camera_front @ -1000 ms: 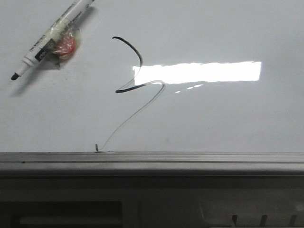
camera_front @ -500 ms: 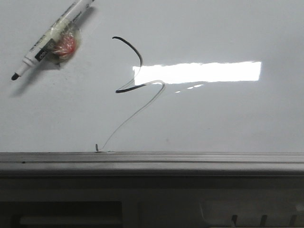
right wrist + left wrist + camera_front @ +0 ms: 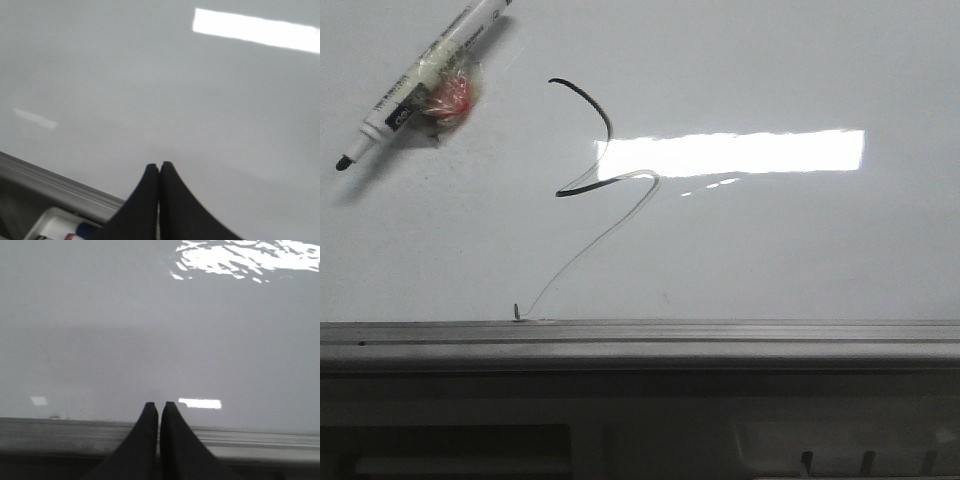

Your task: Write number 3 on whiteboard

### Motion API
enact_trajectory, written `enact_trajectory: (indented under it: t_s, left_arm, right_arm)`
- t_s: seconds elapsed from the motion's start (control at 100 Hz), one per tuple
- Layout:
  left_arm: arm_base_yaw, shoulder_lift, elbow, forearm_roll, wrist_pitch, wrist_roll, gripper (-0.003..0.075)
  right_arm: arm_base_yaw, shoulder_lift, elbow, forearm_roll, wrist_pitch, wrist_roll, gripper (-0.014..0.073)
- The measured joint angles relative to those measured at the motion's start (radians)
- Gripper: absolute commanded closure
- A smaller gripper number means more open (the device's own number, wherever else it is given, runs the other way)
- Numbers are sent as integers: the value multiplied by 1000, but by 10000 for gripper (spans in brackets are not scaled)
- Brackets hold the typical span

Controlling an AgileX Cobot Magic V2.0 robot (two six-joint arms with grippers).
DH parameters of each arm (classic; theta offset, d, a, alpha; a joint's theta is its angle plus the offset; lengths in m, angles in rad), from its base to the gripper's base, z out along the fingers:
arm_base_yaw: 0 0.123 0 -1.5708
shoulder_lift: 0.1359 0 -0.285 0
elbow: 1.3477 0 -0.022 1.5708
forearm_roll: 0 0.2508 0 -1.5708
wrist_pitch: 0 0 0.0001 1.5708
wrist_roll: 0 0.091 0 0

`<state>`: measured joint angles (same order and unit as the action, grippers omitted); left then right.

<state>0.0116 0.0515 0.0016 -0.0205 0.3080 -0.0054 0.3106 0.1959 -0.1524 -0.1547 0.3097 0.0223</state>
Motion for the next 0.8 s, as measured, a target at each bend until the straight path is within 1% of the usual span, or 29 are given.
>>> enact_trajectory:
  t_s: [0.11,0.23,0.55,0.8]
  left_arm:
    - [0,0,0,0,0,0,741]
    - [0,0,0,0,0,0,741]
    - [0,0,0,0,0,0,741]
    - [0,0,0,0,0,0,741]
  right_arm:
    - [-88,-30,91,-26,-14,35,655]
    - [-131,-68,159,-31,-11,43,655]
    - [-137,-196,159,-35,6,50,655]
    - [-137,-206,159,-35,6,50,655]
